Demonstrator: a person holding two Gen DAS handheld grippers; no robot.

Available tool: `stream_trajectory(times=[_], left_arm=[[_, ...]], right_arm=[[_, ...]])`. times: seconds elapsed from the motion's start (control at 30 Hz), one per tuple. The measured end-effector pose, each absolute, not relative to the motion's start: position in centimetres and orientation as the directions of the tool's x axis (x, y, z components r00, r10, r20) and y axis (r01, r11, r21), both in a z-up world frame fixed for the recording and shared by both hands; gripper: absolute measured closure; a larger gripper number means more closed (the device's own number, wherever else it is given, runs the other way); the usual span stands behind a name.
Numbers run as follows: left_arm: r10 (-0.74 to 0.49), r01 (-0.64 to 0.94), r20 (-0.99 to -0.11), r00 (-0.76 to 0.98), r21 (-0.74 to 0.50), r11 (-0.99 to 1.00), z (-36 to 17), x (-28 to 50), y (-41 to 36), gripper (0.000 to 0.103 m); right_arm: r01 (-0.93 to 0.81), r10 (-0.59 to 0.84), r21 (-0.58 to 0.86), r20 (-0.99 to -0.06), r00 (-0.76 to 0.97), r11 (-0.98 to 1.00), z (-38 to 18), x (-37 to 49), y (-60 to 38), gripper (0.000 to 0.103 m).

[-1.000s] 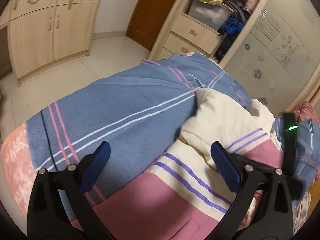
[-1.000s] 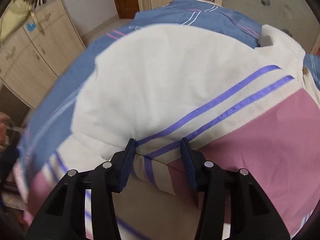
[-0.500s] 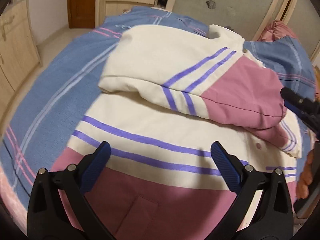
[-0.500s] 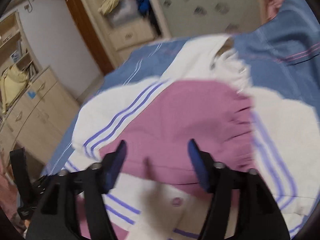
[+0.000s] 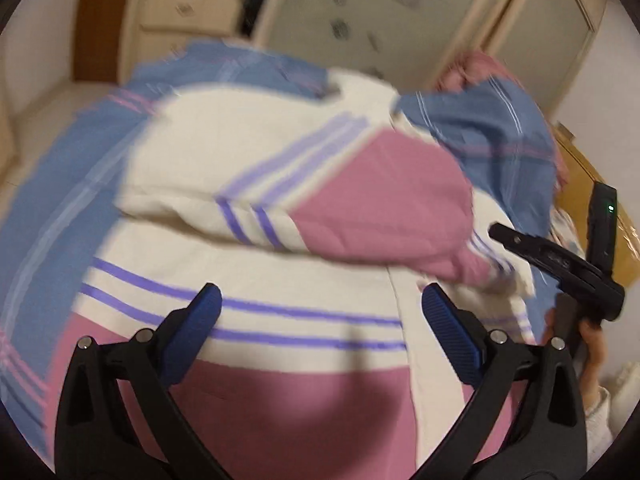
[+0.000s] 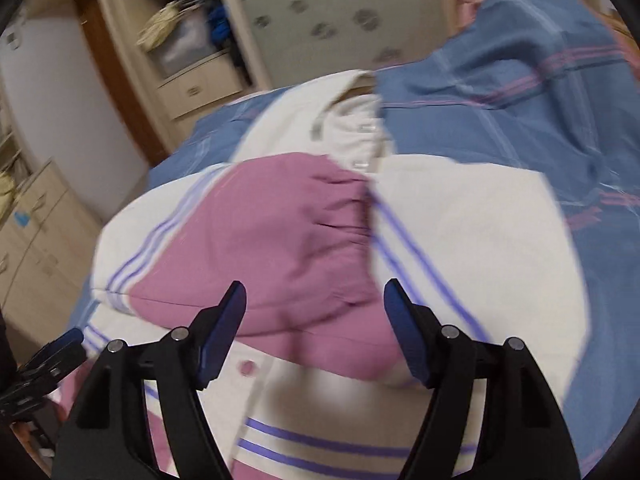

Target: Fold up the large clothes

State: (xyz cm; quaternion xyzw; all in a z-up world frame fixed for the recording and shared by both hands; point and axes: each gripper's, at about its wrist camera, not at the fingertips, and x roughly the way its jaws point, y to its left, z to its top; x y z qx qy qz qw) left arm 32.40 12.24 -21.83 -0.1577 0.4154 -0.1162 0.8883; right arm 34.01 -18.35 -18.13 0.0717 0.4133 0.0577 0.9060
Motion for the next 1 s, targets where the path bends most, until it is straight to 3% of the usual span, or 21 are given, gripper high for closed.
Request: stream_trajectory(times=[0.1, 0.2, 0.3, 0.37, 0.43, 0.5, 0.57, 0.67, 0.73, 0.77, 0.87, 1.0], left_arm=[[-0.243, -0.013, -0.831, 0.501, -0.288, 0.958, -25.7, 35.0, 11.0, 0.002], [-0.179, 0.004, -0.831, 0.527, -0.208, 0.978, -25.1, 34.9, 9.9, 0.002], [-0.18, -0.011, -0.818, 0.547, -0.222, 0.975, -24.6, 34.6, 10.3, 0.002], [-0.195, -0.047, -0.806, 0.558, -0.265, 0.963, -24.5, 34.8, 11.3, 0.002], [-0.21, -0.083, -0.8, 0.562, -0.308, 0.948, -24.4, 35.3, 12.1, 0.002], [-0.201, -0.093, -0.8, 0.566, -0.304, 0.948, -24.4, 34.3, 11.4, 0.002], [-0.178, -0.09, -0.808, 0.562, -0.273, 0.958, -24.8, 34.3, 10.8, 0.002], [-0.126, -0.097, -0.82, 0.558, -0.215, 0.972, -25.3, 34.1, 9.9, 0.002], [-0.087, -0.088, -0.83, 0.551, -0.161, 0.983, -25.6, 34.5, 8.9, 0.002], [-0.07, -0.084, -0.833, 0.549, -0.138, 0.987, -25.8, 34.7, 8.6, 0.002], [-0.04, -0.098, -0.833, 0.552, -0.112, 0.989, -26.1, 34.9, 8.5, 0.002], [0.006, -0.116, -0.832, 0.554, -0.07, 0.991, -26.2, 35.3, 8.0, 0.002]], right_arm=[[-0.052, 0.068, 0.05, -0.886, 0.458, 0.997, -24.7, 36.6, -19.2, 0.029], [-0.156, 0.009, -0.075, -0.878, 0.478, 0.985, -23.4, 36.1, -16.7, 0.025], [-0.181, 0.184, 0.09, -0.768, 0.613, 0.979, -17.4, 35.1, -16.9, 0.025], [-0.201, 0.258, 0.164, -0.699, 0.667, 0.966, -14.3, 36.0, -16.9, 0.011], [-0.23, 0.317, 0.218, -0.677, 0.664, 0.948, -12.2, 38.9, -15.9, 0.004], [-0.264, 0.374, 0.265, -0.696, 0.613, 0.927, -11.5, 44.1, -14.8, 0.003], [-0.249, 0.322, 0.213, -0.742, 0.588, 0.945, -11.0, 48.6, -12.4, 0.003], [-0.148, 0.075, -0.019, -0.798, 0.598, 0.989, -12.2, 57.6, -10.1, 0.002], [-0.075, -0.032, -0.087, -0.837, 0.546, 0.993, -13.8, 62.5, -9.6, 0.002], [-0.041, -0.03, -0.06, -0.855, 0.519, 0.997, -14.7, 64.4, -10.0, 0.002], [0.055, 0.147, 0.194, -0.873, 0.465, 0.98, -17.9, 67.8, -11.5, 0.002], [0.125, 0.154, 0.226, -0.894, 0.421, 0.966, -22.0, 69.2, -11.7, 0.002]])
